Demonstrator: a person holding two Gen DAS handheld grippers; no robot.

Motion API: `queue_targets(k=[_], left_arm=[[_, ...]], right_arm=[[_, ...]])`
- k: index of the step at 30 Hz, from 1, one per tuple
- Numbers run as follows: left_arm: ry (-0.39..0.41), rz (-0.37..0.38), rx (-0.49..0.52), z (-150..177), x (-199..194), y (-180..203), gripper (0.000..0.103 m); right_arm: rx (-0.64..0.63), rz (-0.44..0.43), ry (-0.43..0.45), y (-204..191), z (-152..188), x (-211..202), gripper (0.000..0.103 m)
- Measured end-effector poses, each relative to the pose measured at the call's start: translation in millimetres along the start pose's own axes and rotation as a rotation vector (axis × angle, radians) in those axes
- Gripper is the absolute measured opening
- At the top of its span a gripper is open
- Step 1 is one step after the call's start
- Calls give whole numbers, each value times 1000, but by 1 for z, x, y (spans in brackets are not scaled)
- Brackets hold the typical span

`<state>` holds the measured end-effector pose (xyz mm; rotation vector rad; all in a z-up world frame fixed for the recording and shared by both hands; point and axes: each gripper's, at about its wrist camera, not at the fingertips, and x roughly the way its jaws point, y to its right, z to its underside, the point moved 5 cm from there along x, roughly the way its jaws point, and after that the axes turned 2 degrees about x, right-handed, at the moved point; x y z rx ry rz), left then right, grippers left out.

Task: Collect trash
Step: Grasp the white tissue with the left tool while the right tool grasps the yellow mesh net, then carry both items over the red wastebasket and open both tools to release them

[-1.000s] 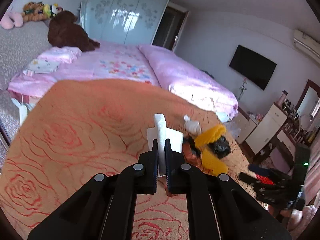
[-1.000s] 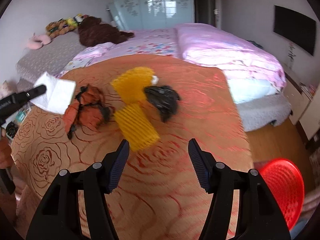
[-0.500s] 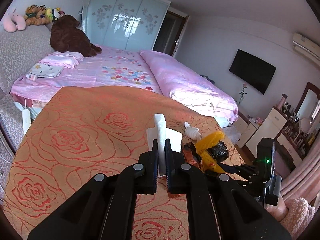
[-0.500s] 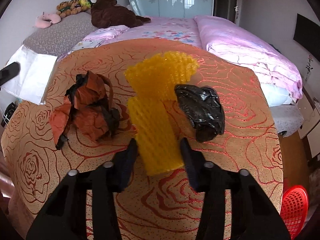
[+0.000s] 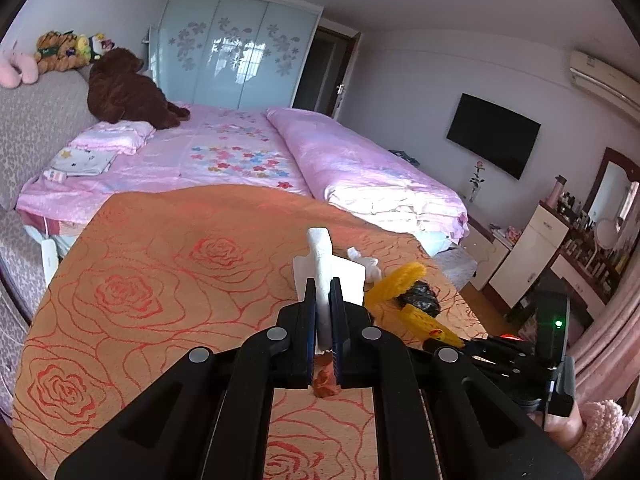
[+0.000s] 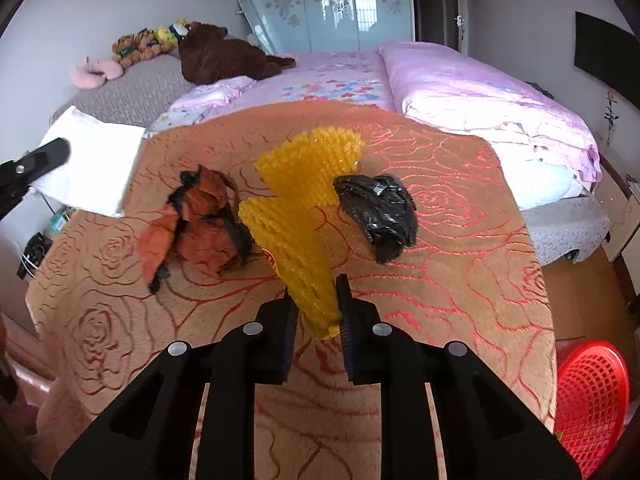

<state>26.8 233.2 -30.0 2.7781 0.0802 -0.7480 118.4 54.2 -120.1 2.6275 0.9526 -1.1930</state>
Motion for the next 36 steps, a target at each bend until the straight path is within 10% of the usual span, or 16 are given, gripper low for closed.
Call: queue_targets(k=[36], left_arm=[[-105,203,303,15,54,164,6]], right_arm=[[263,278,170,118,16,-127,19]])
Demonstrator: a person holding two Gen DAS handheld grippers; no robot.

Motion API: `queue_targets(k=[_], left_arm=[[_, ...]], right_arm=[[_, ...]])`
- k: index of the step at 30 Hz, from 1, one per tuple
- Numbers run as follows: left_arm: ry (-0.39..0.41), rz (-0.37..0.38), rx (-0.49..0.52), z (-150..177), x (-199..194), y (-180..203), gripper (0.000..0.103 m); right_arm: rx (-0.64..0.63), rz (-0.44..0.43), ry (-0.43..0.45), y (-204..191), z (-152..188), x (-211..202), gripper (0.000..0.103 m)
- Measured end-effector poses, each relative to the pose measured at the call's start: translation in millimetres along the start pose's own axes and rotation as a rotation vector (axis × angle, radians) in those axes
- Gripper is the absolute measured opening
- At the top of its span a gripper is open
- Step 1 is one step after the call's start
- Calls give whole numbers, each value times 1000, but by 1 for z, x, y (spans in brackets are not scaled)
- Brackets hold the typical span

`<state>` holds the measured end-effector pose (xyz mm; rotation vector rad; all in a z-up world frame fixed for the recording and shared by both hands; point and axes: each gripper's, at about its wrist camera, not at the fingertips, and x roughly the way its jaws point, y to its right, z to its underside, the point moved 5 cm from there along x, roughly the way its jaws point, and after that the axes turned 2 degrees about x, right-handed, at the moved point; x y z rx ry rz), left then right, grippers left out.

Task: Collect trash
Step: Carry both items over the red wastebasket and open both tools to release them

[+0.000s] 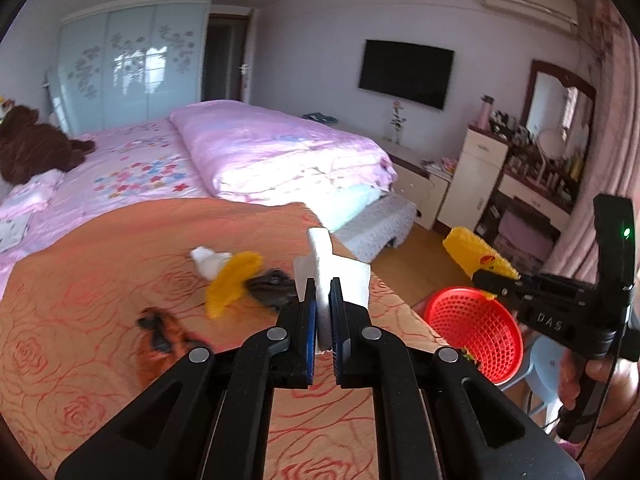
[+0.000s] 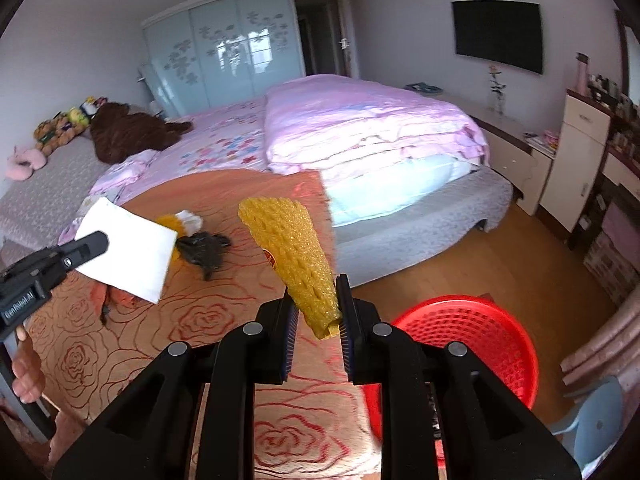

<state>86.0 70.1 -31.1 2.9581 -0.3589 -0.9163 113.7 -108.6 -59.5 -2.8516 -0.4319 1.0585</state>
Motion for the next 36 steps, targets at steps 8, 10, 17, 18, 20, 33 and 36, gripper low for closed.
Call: queue_targets(k=[8,10,17,18,20,33,36], left_arm=[[-31,65,77,-9,29,44,6],[-38,82,95,-11,36,57,6],[-64,144,168,-15,59,104,6],[-68,155,174,-15,61,110,6],[-79,181,190,-15,68,123,6],[-185,261,278,9,114,178,6],[-215,271,288,15,126,183,6]], right_arm=[[78,85,35,48,1,-23,19],[98,109,40,60,4,-27,19],[165,171,58,99,13,-39,19],[172,176,60,103,13,-40,19],[194,187,62,112,17,-41,19],[277,209,32,141,36,-31,19],[288,209,6,144,43,-23,19]])
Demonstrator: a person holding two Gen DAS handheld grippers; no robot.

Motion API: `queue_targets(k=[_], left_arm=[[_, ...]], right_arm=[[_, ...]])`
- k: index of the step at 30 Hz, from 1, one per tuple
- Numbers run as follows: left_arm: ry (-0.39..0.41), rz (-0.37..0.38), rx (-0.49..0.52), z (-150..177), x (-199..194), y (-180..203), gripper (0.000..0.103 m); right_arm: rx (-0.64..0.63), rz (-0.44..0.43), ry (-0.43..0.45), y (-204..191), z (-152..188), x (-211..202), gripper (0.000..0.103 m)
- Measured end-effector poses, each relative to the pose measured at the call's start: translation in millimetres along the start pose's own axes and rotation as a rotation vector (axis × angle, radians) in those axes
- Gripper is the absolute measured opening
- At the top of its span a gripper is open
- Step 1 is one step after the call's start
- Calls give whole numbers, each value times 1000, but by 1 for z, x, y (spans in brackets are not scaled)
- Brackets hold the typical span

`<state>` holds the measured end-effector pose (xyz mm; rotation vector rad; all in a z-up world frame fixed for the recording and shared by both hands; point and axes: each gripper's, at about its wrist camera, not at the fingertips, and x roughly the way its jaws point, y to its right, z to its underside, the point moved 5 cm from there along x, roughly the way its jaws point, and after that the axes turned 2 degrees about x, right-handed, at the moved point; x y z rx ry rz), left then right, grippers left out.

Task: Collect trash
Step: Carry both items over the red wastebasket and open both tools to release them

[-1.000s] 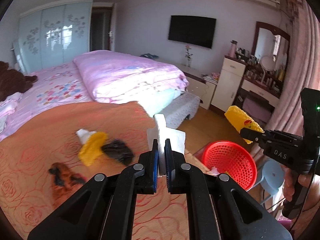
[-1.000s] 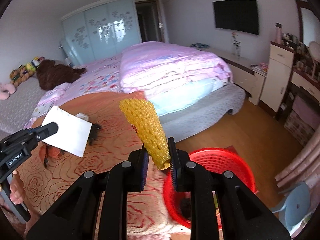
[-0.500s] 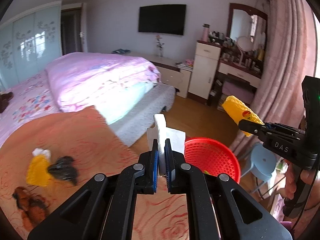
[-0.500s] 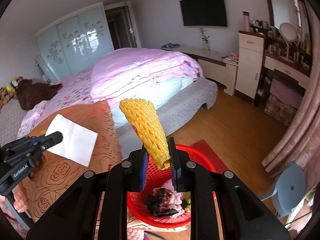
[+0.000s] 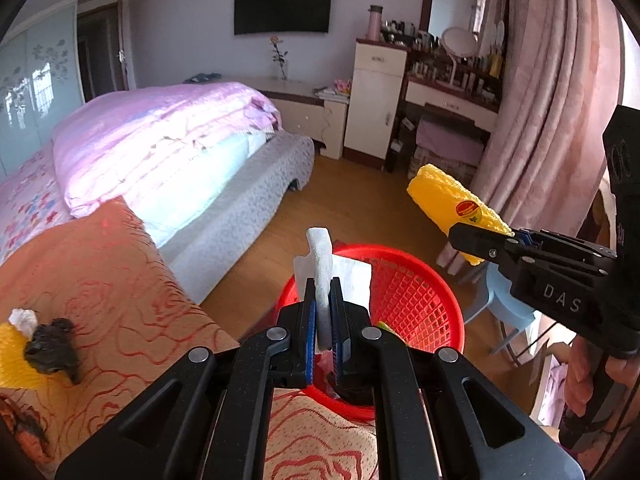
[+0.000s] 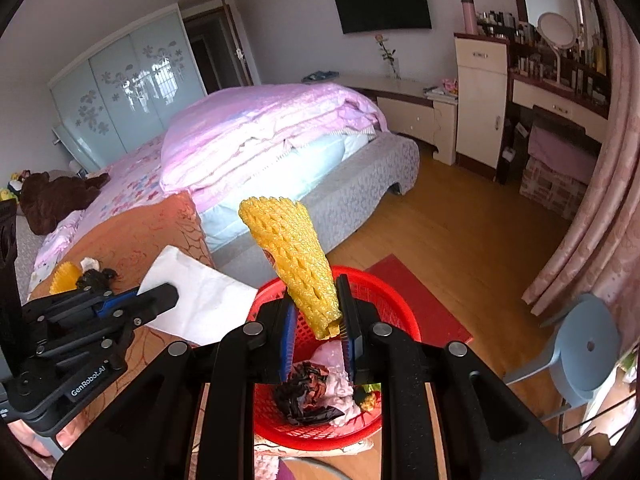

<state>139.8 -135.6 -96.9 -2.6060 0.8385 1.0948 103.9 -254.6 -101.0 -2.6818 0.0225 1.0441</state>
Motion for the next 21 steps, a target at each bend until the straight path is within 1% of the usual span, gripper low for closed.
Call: queue_targets(k=[2,4,6,7,9,10,11,15,18,21], left_arm=[[-20,20,4,3,6,2,6],[-41,32,6,6,12,3,10],[-53,32,12,11,16,4,24],[-53,31,15,10,17,5,27],[-50,27,23,12,17,7,40],[-47,22,27,12,16,8,42],[-42,17,32,12,14,8,46],[-25,-1,28,12,7,4,57],[-22,-12,3,14,2,-4,62],[-17,-28,-35,16,-3,-16,64]], right_arm=[[8,4,-15,1,1,3,19],[15,8,-34,2,4,9,19],[24,13,-49,5,7,14,19],[27,13,-59,6,8,16,20],[29,16,-70,7,10,19,21],[29,20,-74,6,11,20,21],[30,22,-77,6,11,21,26],[38,37,-84,9,13,23,37],[40,41,-86,11,14,24,45],[38,40,-84,11,14,24,48]])
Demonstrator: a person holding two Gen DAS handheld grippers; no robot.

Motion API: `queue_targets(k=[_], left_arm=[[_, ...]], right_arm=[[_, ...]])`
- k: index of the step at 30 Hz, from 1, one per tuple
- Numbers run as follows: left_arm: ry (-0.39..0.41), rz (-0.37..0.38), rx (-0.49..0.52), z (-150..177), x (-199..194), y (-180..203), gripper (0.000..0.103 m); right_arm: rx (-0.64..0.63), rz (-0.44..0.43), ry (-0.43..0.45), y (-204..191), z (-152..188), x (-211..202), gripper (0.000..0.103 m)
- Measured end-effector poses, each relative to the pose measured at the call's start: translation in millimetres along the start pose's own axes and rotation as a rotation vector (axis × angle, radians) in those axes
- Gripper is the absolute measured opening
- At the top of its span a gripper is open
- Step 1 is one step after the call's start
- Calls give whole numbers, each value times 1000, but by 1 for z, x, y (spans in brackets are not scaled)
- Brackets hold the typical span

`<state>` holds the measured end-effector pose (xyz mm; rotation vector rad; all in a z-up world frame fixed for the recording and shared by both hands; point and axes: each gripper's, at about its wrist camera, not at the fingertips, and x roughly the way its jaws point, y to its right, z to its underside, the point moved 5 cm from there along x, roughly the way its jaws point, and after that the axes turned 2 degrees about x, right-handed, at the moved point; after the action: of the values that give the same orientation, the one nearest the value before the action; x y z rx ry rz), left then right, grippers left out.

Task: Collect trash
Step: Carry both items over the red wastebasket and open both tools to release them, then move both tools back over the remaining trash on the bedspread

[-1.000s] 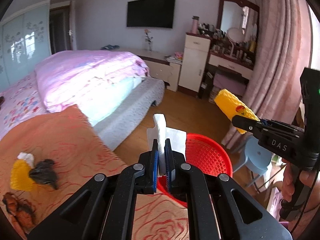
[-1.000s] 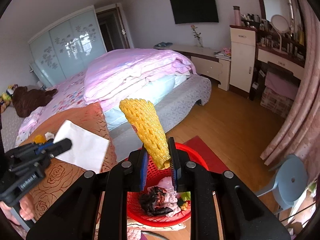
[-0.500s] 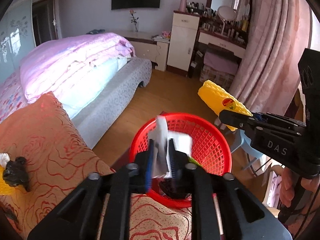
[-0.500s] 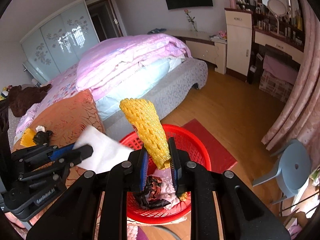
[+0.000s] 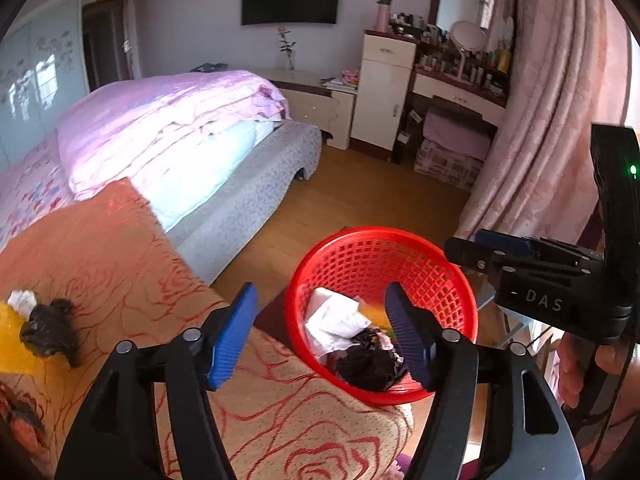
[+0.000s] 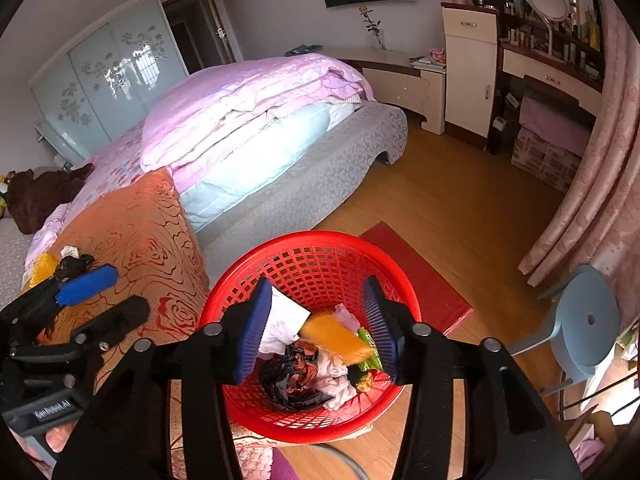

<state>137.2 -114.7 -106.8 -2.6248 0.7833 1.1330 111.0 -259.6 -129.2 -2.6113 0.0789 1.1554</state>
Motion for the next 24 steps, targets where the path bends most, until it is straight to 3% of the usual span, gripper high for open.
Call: queue_targets(k=[13,18,24], left_arm=[[52,-92,-106,9,-39,-38,69],[55,-130,-147,19,-54,-55,69],[83,-213,-234,31,-87,-96,72]], right_arm=[[-80,-39,43,-27,4,-6,48],[-97,-75,58,-38,6,-12,58],[-133,-101,65,-53,8,-15,61]])
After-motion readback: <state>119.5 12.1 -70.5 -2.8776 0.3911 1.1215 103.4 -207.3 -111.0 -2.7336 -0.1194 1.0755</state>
